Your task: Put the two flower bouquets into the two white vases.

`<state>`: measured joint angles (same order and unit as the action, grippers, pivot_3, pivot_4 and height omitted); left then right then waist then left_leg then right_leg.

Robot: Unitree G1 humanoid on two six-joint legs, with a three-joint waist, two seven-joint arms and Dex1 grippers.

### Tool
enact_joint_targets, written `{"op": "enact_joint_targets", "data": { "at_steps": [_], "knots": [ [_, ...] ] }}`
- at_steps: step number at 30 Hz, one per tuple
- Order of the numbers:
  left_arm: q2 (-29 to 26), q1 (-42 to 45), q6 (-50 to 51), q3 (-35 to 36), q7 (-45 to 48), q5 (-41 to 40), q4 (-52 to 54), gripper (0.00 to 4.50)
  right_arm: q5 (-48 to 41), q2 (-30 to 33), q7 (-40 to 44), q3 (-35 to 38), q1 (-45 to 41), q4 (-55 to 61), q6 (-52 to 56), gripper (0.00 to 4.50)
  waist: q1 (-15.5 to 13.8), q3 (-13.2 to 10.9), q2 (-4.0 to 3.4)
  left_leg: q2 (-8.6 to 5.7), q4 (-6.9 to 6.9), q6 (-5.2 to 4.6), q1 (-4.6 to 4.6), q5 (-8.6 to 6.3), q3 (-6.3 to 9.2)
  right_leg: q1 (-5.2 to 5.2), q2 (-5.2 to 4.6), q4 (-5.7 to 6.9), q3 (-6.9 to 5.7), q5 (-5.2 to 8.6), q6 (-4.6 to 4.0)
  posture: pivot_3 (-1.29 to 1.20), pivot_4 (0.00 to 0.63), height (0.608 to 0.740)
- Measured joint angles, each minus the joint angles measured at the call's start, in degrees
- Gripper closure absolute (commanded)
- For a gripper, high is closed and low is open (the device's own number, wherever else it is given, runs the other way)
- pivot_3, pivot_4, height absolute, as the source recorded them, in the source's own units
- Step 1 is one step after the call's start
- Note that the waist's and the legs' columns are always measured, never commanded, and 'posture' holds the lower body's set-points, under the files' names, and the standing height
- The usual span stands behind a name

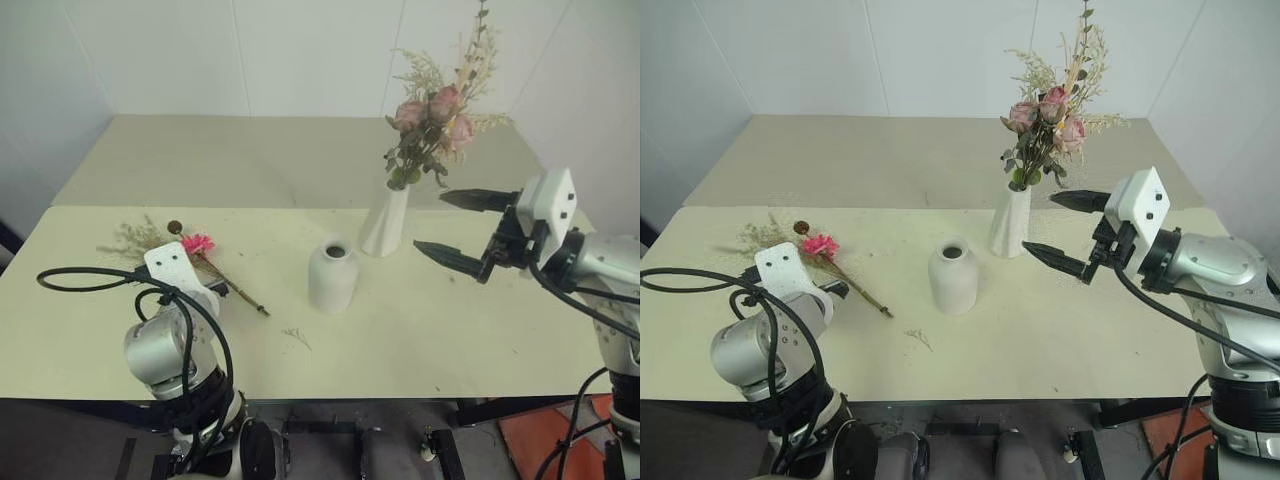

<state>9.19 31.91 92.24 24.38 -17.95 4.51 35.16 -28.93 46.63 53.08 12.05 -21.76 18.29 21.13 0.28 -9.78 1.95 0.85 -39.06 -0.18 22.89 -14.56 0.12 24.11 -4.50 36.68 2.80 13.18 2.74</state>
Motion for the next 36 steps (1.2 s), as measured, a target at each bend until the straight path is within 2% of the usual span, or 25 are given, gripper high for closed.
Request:
{"op": "enact_joint_targets", "data": {
  "at_steps": [4, 14, 26, 36],
  "knots": [
    [0.0, 0.1, 0.0, -2.0, 1.1, -0.6, 0.1, 0.0, 0.0, 0.0, -1.0, 0.4, 0.7, 1.2, 0.1, 0.04, 0.2, 0.0, 0.0, 0.01, 0.0, 0.0, 0.0, 0.0, 0.0, 0.01, 0.01, 0.01, 0.0, 0.0, 0.0, 0.0, 0.15, 0.74],
    [-2.1, 4.6, 0.0, 1.6, 3.2, -3.3, -9.5, 0.0, 0.8, 0.0, -2.6, 0.4, 0.8, 1.4, 0.1, 0.04, 0.4, 0.0, 0.01, -0.01, 0.01, 0.03, 0.05, 0.02, 0.01, 0.05, 0.01, -0.03, -0.01, 0.0, 0.0, 0.0, 0.15, 0.74],
    [-2.3, 6.0, 0.0, 1.1, 1.7, -9.1, -9.1, 0.0, 0.9, 1.0, -3.6, 1.0, 2.4, 2.4, 0.3, 0.04, 0.4, 0.0, 0.03, -0.01, 0.02, 0.04, 0.04, 0.03, 0.03, 0.04, -0.01, 0.0, -0.02, -0.01, 0.0, 0.0, 0.15, 0.74],
    [-4.2, 7.5, -0.1, 6.1, 3.6, -14.0, -12.7, 0.0, 1.3, 1.1, -4.1, 2.0, 3.5, 2.6, 0.3, 0.04, 0.4, 0.0, 0.03, -0.01, 0.01, 0.05, 0.03, 0.03, 0.02, 0.03, 0.0, 0.0, -0.03, -0.01, 0.0, 0.0, 0.15, 0.74]
  ]
}}
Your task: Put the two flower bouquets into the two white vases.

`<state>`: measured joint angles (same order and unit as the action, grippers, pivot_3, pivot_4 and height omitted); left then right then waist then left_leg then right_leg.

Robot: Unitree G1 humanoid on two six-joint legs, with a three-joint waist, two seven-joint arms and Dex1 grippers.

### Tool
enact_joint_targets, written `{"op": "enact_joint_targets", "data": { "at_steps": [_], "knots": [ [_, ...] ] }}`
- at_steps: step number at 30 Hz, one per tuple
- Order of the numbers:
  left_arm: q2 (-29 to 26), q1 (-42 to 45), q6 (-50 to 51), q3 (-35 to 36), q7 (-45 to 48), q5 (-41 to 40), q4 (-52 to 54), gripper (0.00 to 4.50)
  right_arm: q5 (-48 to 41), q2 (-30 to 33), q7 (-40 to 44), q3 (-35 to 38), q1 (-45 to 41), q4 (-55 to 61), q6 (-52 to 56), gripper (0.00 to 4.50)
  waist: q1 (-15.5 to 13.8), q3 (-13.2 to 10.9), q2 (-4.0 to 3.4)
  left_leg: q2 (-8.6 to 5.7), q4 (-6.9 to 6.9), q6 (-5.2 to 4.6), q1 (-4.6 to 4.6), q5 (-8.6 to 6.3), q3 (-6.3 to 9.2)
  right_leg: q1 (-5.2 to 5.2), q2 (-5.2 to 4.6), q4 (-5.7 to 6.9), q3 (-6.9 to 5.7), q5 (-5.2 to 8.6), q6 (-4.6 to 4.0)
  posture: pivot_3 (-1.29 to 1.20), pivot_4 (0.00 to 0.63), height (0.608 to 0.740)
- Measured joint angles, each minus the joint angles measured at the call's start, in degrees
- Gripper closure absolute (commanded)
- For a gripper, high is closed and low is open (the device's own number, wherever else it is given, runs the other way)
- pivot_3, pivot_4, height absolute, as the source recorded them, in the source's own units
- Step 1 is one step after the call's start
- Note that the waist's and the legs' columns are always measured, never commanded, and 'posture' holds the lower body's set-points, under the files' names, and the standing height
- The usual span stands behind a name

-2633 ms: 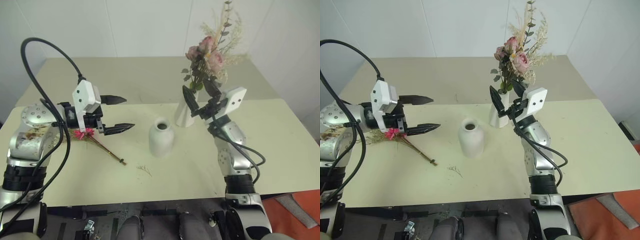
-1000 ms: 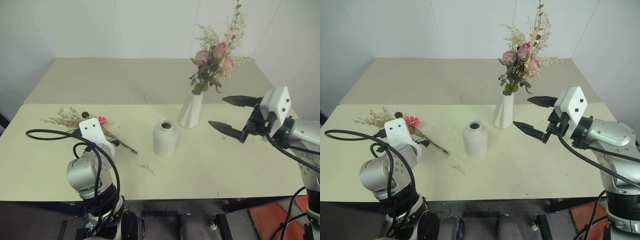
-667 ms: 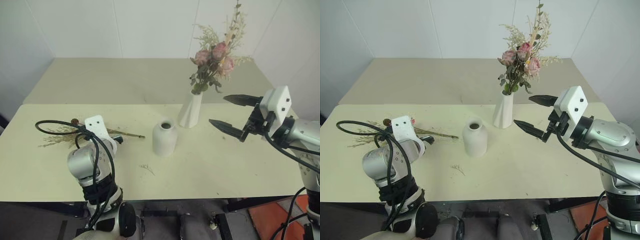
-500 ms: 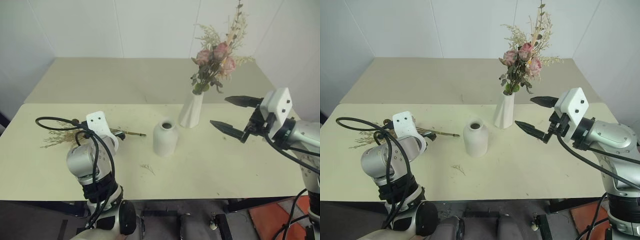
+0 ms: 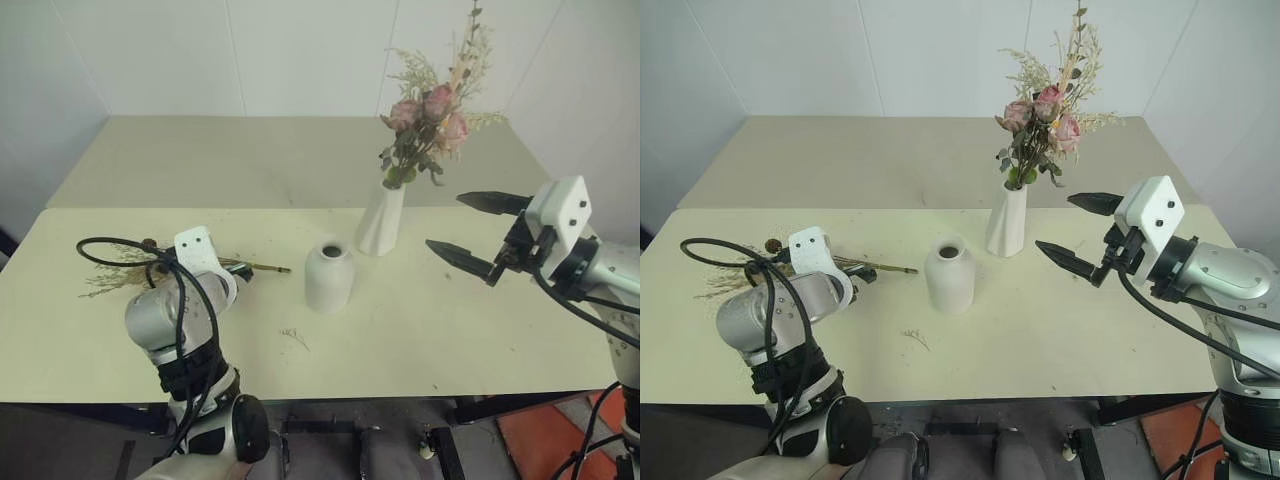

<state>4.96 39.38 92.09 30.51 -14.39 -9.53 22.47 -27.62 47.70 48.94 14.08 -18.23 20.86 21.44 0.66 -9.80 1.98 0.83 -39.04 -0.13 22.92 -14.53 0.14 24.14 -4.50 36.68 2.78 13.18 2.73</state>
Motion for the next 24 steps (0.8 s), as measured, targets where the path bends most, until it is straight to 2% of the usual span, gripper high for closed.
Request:
{"op": "enact_joint_targets", "data": {
  "at_steps": [6, 7, 8, 10, 11, 12, 14, 16, 24],
  "knots": [
    [-0.2, 2.2, -3.1, 0.9, 2.7, -3.9, -0.1, 0.0, 0.0, 0.2, -0.4, 0.4, 0.7, 0.5, 0.0, 0.04, 0.0, 0.0, 0.04, 0.0, 0.0, 0.0, -0.02, 0.0, 0.0, -0.02, 0.0, 0.0, 0.0, 0.0, 0.0, 0.0, 0.15, 0.74],
    [-0.2, 8.4, -3.2, 1.5, 2.6, -3.8, -1.5, 0.0, 0.1, 0.2, -0.5, 0.6, 0.9, 0.4, 0.0, 0.04, -0.6, -0.4, 0.49, -0.01, -0.18, 0.15, 0.29, 0.15, 0.13, 0.21, 0.01, 0.19, -0.2, -0.03, -0.04, 0.0, 0.15, 0.74],
    [0.1, 16.6, -5.4, 0.8, 2.6, -4.2, -1.0, 0.0, 0.1, 0.3, -0.5, 0.2, 0.9, 0.6, 0.0, 0.04, -1.0, -0.6, 0.74, 0.14, -0.22, 0.29, 0.64, 0.31, 0.38, 0.29, 0.19, -0.28, -0.46, -0.46, -0.1, 0.0, 0.15, 0.74],
    [1.0, 21.6, -8.5, 0.0, 2.3, -4.5, 0.0, 0.0, 0.1, 0.3, -0.5, 0.1, 0.9, 1.2, 0.0, 0.04, -1.1, -0.1, 0.23, 0.03, -0.06, 0.11, 0.25, 0.18, 0.24, -0.24, 0.04, -0.77, -0.33, -0.53, 0.07, 0.0, 0.15, 0.74],
    [1.2, 22.8, -9.8, 0.1, 1.9, -4.6, -0.7, 0.0, 0.1, 0.3, -0.6, 0.2, 0.9, 1.2, 0.0, 0.04, -1.0, 0.3, -0.31, -0.06, 0.02, -0.14, -0.14, -0.01, 0.07, -0.73, -0.09, -0.91, -0.15, -0.45, 0.27, 0.0, 0.15, 0.74],
    [1.2, 22.5, -10.7, 1.4, 1.4, -4.5, -2.3, 0.0, 0.2, 0.3, -0.6, 0.2, 1.0, 1.2, 0.0, 0.04, -0.8, 0.3, -0.46, -0.11, 0.09, -0.25, -0.49, -0.11, -0.08, -0.98, -0.14, -1.1, -0.03, -0.38, 0.37, 0.0, 0.15, 0.74],
    [1.1, 21.4, -11.3, 5.2, 0.1, -4.0, -7.4, 0.0, 0.4, 0.3, -0.7, 0.2, 1.1, 1.1, 0.0, 0.04, -0.2, 0.4, -0.65, -0.09, 0.19, -0.27, -0.64, -0.13, -0.17, -0.96, -0.06, -0.98, 0.07, -0.29, 0.36, 0.0, 0.15, 0.74],
    [0.9, 20.7, -11.9, 7.7, -1.0, -3.8, -11.5, 0.0, 0.4, 0.3, -0.8, 0.2, 1.1, 1.0, 0.0, 0.04, 0.1, 0.1, -0.14, 0.04, 0.18, -0.17, -0.55, -0.06, -0.02, -0.85, 0.11, -0.88, -0.04, -0.3, 0.26, 0.0, 0.15, 0.74],
    [1.1, 21.3, -12.0, 8.1, -2.4, -4.3, -10.6, 0.0, 0.3, 0.3, -0.9, 0.3, 0.8, 1.1, 0.1, 0.04, -0.2, 0.0, 0.06, -0.01, 0.16, -0.13, -0.24, -0.05, 0.03, -0.76, -0.01, -0.86, -0.14, -0.33, 0.3, 0.0, 0.15, 0.74]
  ]
}}
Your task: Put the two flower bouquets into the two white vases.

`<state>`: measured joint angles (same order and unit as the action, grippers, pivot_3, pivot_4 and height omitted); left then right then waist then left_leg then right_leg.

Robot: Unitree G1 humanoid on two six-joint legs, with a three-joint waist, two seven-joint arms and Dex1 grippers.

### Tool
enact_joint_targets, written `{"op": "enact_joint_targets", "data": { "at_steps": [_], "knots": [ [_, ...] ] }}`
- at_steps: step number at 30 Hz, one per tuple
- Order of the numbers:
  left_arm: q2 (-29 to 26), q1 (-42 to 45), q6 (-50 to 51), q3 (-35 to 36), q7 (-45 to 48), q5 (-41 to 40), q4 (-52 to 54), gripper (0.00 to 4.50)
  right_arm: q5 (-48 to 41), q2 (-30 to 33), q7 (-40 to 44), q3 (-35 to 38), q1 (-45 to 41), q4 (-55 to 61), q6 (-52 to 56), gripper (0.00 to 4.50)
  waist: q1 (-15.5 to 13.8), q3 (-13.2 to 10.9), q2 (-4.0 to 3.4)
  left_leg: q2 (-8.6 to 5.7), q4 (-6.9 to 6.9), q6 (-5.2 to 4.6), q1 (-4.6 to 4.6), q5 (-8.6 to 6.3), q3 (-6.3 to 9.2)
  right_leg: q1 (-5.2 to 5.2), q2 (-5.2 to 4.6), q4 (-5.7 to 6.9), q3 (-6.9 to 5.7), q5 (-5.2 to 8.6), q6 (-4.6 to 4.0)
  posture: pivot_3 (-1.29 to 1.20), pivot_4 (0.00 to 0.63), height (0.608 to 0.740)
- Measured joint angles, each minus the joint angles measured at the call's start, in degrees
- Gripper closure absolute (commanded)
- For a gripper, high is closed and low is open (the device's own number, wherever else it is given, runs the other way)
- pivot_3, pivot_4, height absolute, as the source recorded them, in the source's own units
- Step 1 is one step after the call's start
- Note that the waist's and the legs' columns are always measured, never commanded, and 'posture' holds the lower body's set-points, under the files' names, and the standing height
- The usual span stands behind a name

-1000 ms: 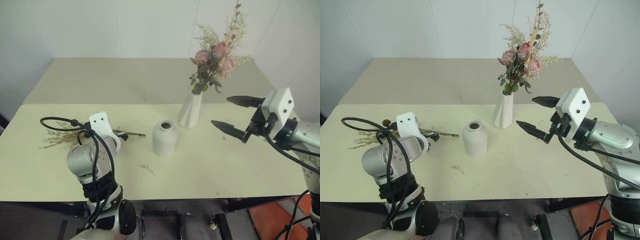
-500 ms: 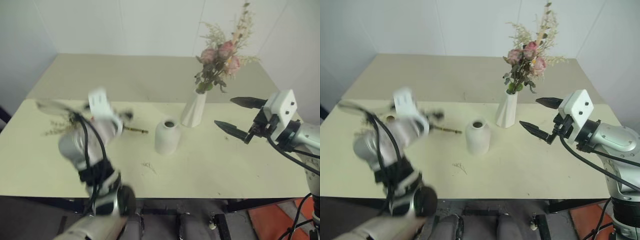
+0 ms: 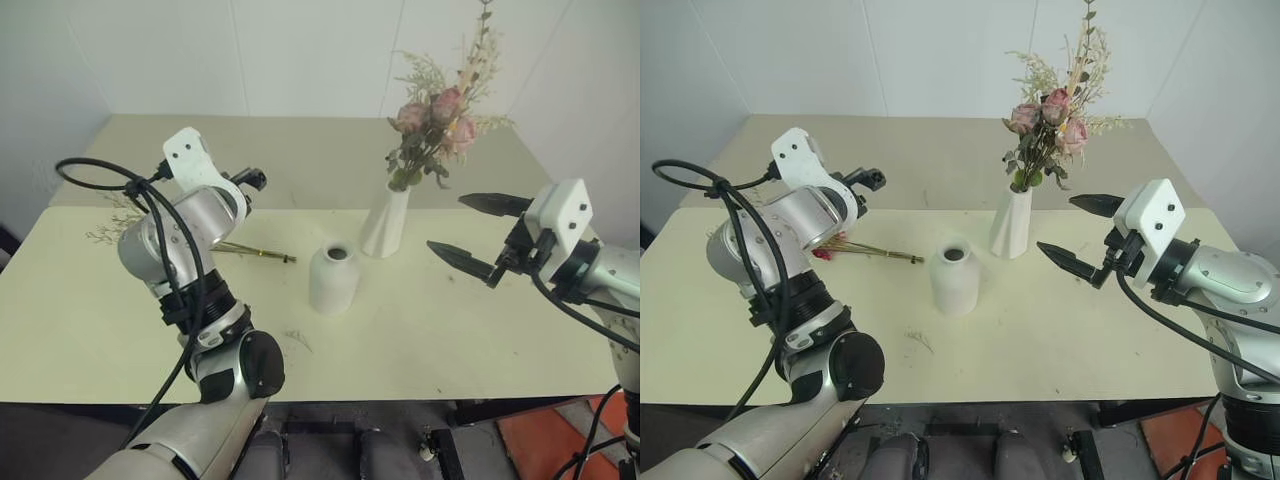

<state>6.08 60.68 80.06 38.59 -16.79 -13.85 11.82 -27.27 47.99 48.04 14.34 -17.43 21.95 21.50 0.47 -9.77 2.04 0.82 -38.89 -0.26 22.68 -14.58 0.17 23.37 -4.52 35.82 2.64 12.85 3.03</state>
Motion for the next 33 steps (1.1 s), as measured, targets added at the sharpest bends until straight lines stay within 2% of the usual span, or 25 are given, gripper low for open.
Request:
{"op": "enact_joint_targets", "data": {
  "at_steps": [3, 7, 13, 27, 33],
  "knots": [
    [0.0, -0.3, 0.4, 0.3, -0.3, 0.0, 0.0, 0.0, 0.1, 0.0, -0.4, 0.0, 0.1, 0.1, 0.0, 0.04, -0.1, 0.0, 0.0, 0.0, 0.0, 0.0, 0.02, 0.0, 0.0, 0.03, 0.0, -0.03, 0.0, 0.0, 0.0, 0.0, 0.15, 0.74],
    [0.2, 0.3, 5.1, 6.1, -2.5, 0.2, 0.2, 0.0, 0.1, 0.0, -1.0, 0.1, 1.3, 0.5, 0.0, 0.04, 0.0, 0.0, 0.01, 0.0, 0.0, 0.0, 0.02, 0.0, 0.0, 0.07, 0.01, -0.04, 0.0, 0.0, 0.0, 0.0, 0.15, 0.74],
    [0.5, 2.3, 7.7, 10.0, -6.2, 1.9, -2.0, 0.0, 0.2, -0.2, -2.1, 0.1, 2.2, 0.9, 0.0, 0.04, 0.0, 0.0, 0.01, -0.01, -0.01, 0.0, 0.03, 0.0, 0.0, 0.07, 0.0, -0.03, 0.0, 0.0, 0.0, 0.0, 0.15, 0.74],
    [0.3, 1.9, 6.0, 10.5, -7.8, 4.4, -14.4, 0.0, 1.2, -0.3, -2.5, -0.3, 1.9, 0.9, 0.0, 0.04, 0.0, 0.0, 0.01, -0.02, -0.01, 0.02, 0.15, 0.01, 0.0, 0.23, -0.01, 0.03, 0.0, 0.0, 0.0, 0.0, 0.15, 0.74],
    [-0.7, 1.0, -0.2, 10.6, -9.2, 5.0, -19.6, 0.0, 1.4, -0.4, -2.7, -0.4, 2.0, 0.9, 0.0, 0.04, 0.0, 0.0, 0.01, -0.03, -0.01, 0.06, 0.18, 0.03, -0.01, 0.31, -0.03, 0.06, 0.01, -0.01, -0.02, 0.0, 0.15, 0.74]
  ]
}}
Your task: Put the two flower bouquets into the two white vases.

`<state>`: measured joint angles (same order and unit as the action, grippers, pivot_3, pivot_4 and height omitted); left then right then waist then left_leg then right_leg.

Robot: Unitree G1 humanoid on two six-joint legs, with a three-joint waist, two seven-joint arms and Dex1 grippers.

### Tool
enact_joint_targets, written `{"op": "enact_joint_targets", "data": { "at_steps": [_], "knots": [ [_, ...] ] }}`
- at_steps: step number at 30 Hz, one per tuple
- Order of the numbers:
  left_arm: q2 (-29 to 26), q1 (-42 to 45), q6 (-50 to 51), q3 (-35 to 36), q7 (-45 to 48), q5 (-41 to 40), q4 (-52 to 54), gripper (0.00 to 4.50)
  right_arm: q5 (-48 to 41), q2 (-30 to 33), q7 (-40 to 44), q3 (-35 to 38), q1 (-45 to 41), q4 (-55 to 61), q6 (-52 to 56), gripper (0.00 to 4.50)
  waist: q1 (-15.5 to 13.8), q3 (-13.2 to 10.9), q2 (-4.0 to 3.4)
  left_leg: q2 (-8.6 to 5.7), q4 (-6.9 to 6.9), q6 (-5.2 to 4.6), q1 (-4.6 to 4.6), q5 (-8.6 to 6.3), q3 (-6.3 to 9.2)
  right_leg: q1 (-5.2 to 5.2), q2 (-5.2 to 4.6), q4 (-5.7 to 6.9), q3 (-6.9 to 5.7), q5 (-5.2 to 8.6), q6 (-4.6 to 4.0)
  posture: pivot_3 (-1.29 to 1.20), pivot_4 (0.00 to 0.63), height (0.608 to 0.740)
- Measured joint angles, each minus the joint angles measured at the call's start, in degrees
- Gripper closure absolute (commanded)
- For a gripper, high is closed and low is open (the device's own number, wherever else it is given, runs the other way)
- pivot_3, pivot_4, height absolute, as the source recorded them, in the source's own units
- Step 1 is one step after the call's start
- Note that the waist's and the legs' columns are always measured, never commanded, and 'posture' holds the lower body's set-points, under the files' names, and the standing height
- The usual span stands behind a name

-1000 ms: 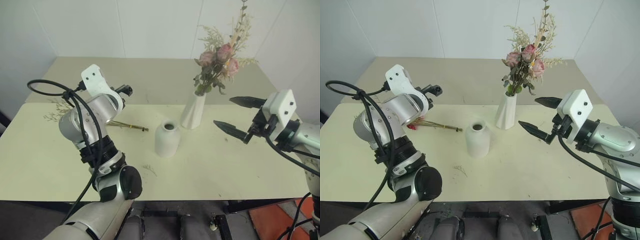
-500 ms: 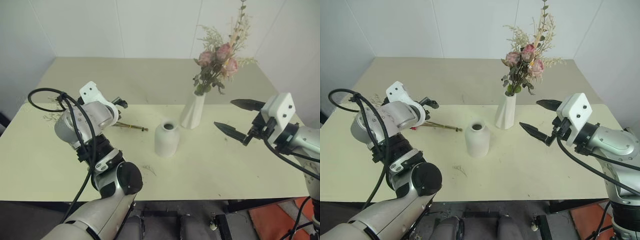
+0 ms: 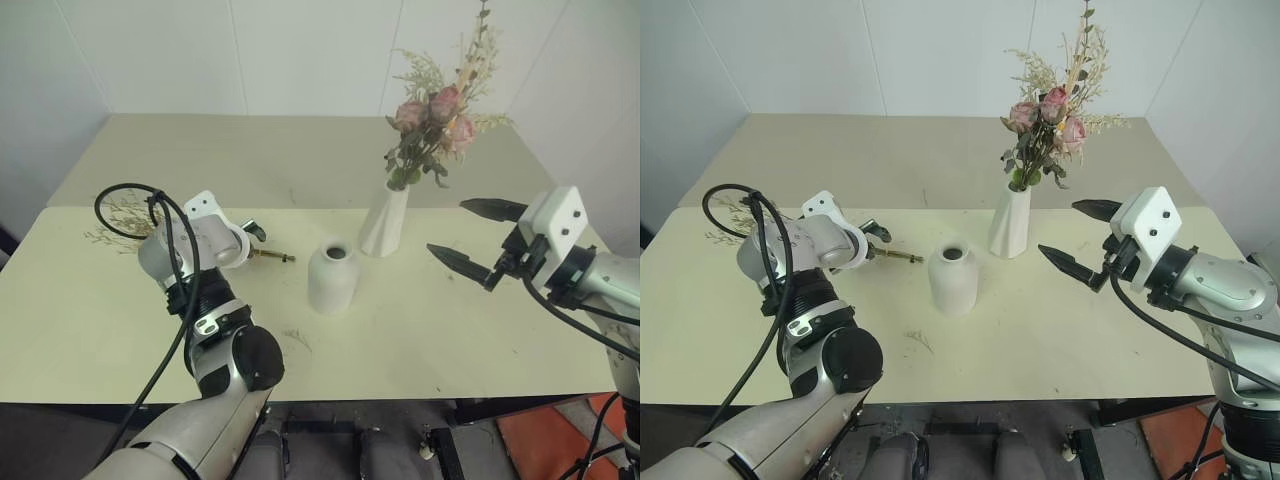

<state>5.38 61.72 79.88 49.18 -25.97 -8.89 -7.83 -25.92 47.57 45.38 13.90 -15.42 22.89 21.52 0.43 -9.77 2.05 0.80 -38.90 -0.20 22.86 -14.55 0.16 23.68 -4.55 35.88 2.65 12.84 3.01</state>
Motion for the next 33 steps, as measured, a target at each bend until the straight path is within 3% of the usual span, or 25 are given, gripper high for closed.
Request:
{"op": "enact_joint_targets", "data": {
  "at_steps": [3, 6, 11, 19, 25, 29, 33],
  "knots": [
    [-0.9, 0.4, -4.2, -0.1, -0.5, -0.3, -4.5, 0.0, 0.1, 0.0, 0.0, -0.5, -0.2, 0.0, 0.0, 0.04, -0.2, 0.0, -0.03, -0.01, 0.0, 0.0, -0.03, 0.0, -0.02, 0.0, -0.01, -0.01, 0.01, 0.0, 0.0, 0.0, 0.15, 0.74],
    [-2.5, 0.4, -8.6, -0.8, -0.4, -0.6, -8.5, 0.58, 0.3, 0.0, -0.1, -0.9, -0.5, 0.0, 0.0, 0.0, -0.2, 0.0, -0.05, -0.01, 0.0, 0.04, -0.08, 0.03, -0.03, 0.0, 0.0, 0.03, 0.03, 0.0, -0.01, 0.0, 0.15, 0.74],
    [-5.8, 0.0, -16.0, -2.2, -0.6, -1.2, -15.2, 2.18, 0.7, 0.0, 0.0, -1.2, -0.5, 0.0, 0.0, 0.0, -0.1, 0.0, -0.06, 0.0, -0.02, 0.11, -0.18, 0.08, -0.03, -0.03, 0.01, 0.18, 0.05, -0.01, -0.03, 0.0, 0.15, 0.74],
    [-6.8, -1.2, -17.4, -4.2, -1.3, -3.8, -14.6, 4.47, 1.6, 0.0, -0.1, -1.2, -0.5, 0.0, -0.1, 0.0, -0.1, 0.0, -0.06, 0.0, -0.01, 0.11, -0.13, 0.08, -0.02, -0.01, 0.01, 0.16, 0.04, -0.02, -0.03, 0.0, 0.15, 0.74],
    [-8.0, -5.0, -25.1, -14.2, 5.7, -4.9, -4.8, 4.49, 2.5, -1.1, -0.5, -1.5, -0.5, 0.0, -0.3, 0.0, 0.2, 0.0, -0.05, 0.04, -0.03, 0.28, 0.41, 0.18, -0.03, 0.63, 0.04, 0.33, 0.09, -0.1, -0.12, 0.0, 0.15, 0.74],
    [-13.8, -2.9, -34.5, -19.1, 20.5, -11.4, 6.0, 4.49, 2.9, -1.8, -1.4, -1.6, -0.5, 0.0, -0.3, 0.0, 0.2, 0.0, -0.07, 0.06, 0.02, 0.27, 0.41, 0.18, -0.05, 0.59, 0.04, 0.35, 0.08, -0.11, -0.14, 0.0, 0.15, 0.74],
    [-15.3, -1.3, -41.7, -20.1, 39.1, -23.4, 9.8, 4.49, 3.3, -2.9, -3.0, -1.6, -0.5, 0.1, -0.4, 0.0, -0.3, 0.1, -0.09, 0.05, -0.03, 0.21, 0.36, 0.15, -0.06, 0.47, 0.03, 0.22, 0.0, -0.1, -0.13, 0.0, 0.15, 0.74]
  ]
}}
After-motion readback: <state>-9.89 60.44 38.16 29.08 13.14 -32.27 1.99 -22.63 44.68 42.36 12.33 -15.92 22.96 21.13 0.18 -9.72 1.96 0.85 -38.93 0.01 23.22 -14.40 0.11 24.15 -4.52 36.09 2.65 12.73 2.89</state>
